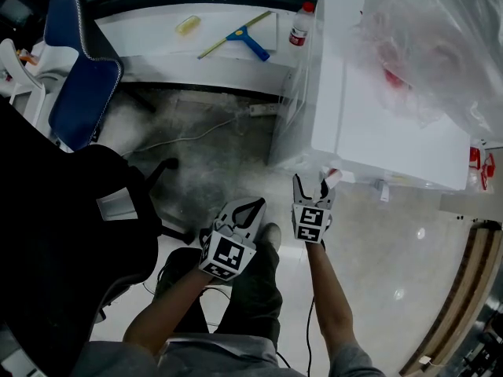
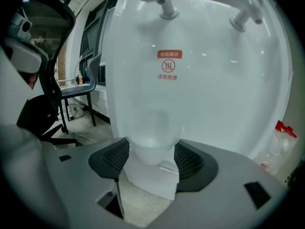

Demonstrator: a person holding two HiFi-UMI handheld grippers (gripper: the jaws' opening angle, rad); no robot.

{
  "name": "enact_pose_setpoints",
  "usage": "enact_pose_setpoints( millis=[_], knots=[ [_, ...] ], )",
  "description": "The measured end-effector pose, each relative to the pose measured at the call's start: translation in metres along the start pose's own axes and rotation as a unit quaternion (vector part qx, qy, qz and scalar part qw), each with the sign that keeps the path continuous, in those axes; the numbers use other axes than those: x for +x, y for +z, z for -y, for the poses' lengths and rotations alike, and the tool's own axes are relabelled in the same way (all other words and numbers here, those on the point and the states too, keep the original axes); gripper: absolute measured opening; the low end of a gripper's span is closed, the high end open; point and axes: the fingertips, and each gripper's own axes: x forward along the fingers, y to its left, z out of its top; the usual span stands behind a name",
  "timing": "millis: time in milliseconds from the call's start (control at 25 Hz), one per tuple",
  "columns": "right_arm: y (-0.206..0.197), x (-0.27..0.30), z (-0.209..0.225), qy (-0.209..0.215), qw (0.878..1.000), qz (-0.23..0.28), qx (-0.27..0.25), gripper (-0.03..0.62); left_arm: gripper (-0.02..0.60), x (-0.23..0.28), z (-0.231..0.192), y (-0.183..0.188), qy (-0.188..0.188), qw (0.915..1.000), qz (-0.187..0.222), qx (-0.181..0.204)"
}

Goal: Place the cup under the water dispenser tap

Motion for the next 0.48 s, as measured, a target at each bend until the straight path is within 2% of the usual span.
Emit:
enact_pose_setpoints(
  millis=[320, 480],
  knots=[
    [0.0043, -0.0016, 0.0073, -0.025, 1.0, 0.011, 0.007, 0.278, 0.009, -0.0037, -0.0009, -0.0028, 0.0, 1.0, -0.003, 0.002],
    [0.0041, 0.0002, 0.0097, -0.023, 1.0, 0.008, 0.009, 0.278, 0.009, -0.004, 0.001, -0.0068, -0.001, 1.0, -0.007, -0.001]
  ],
)
